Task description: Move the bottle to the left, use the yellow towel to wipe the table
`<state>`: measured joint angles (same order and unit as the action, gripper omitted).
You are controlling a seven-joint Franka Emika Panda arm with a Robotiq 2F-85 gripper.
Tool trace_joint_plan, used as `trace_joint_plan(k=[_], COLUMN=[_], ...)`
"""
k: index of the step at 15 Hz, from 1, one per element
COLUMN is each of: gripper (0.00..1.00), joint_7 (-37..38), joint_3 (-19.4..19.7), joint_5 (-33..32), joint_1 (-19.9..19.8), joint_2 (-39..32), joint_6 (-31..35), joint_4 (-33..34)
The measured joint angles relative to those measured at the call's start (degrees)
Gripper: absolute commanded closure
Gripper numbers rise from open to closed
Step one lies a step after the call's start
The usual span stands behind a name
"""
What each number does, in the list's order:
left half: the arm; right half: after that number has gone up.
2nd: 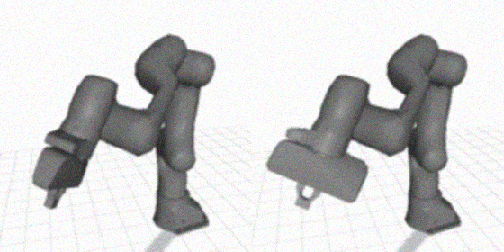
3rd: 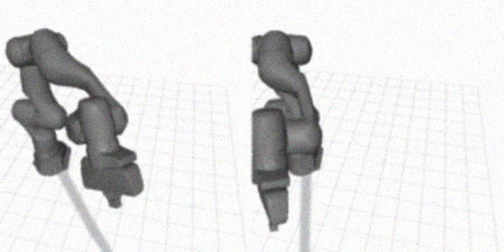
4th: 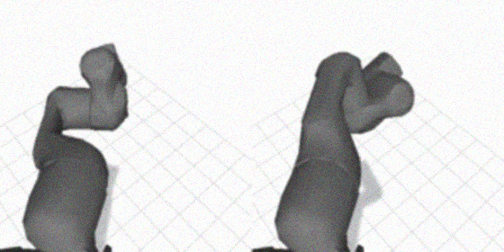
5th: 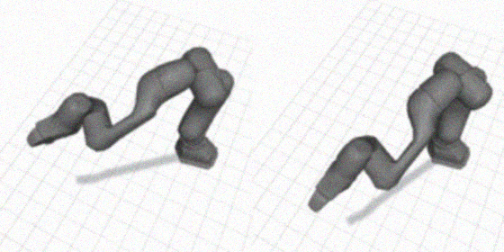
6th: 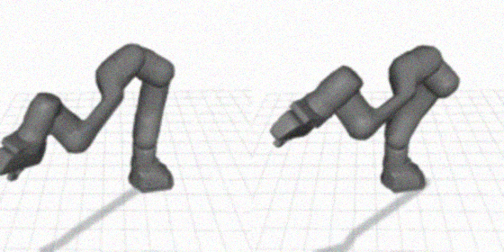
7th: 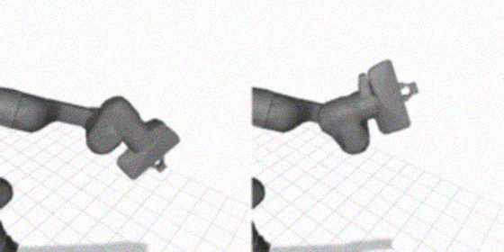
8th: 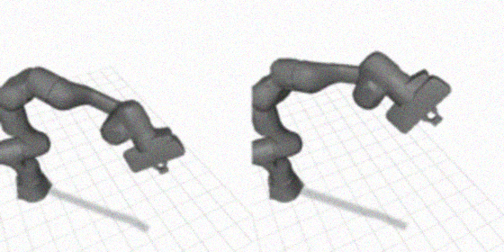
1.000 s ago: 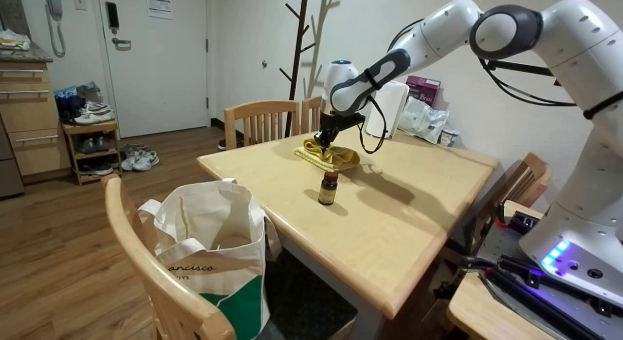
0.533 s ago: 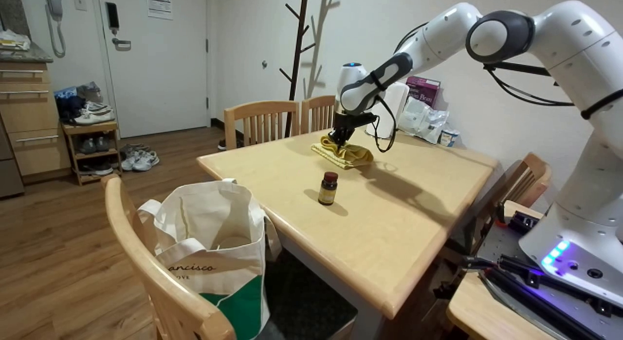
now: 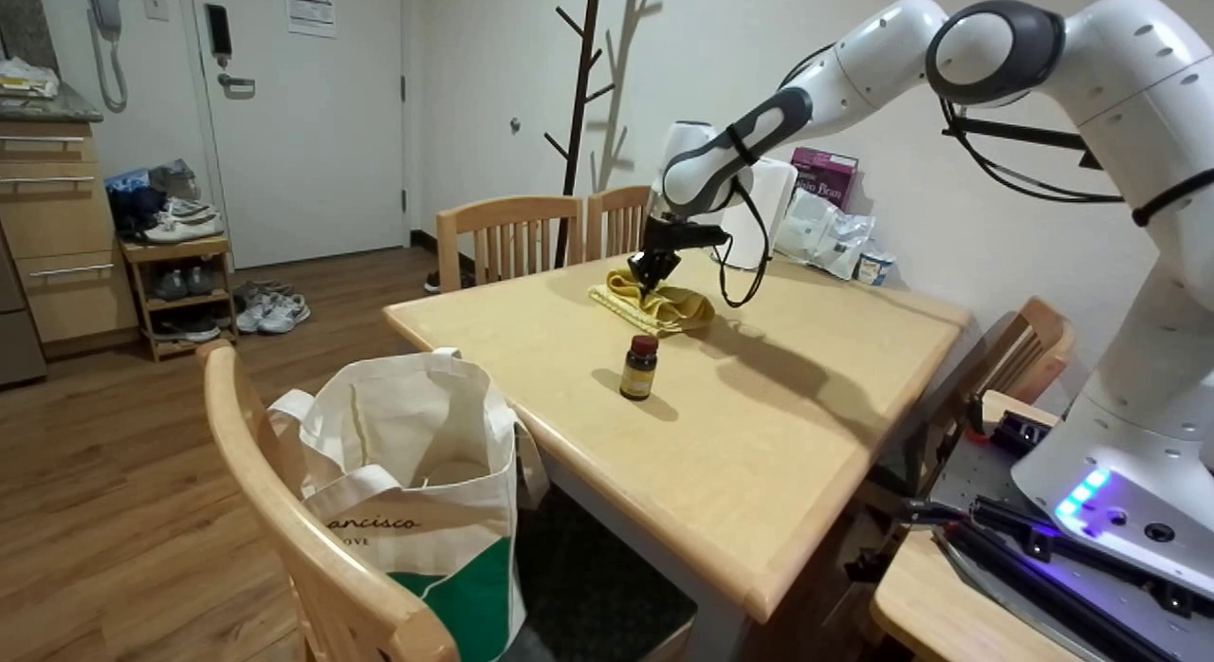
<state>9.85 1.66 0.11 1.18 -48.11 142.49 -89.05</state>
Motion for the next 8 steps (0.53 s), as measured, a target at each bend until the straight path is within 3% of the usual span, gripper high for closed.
trace_joint_plan(k=[4, 8], gripper=[0.98, 0.98], joint_7=[-3.97, -7.33], joint_3=[-6.24, -7.66], joint_5=[-0.19, -0.58], joint_1=[3.28, 6.79], joint_2=[2.97, 4.02], joint_6=[2.55, 2.53], joint_4=[-4.81, -7.37])
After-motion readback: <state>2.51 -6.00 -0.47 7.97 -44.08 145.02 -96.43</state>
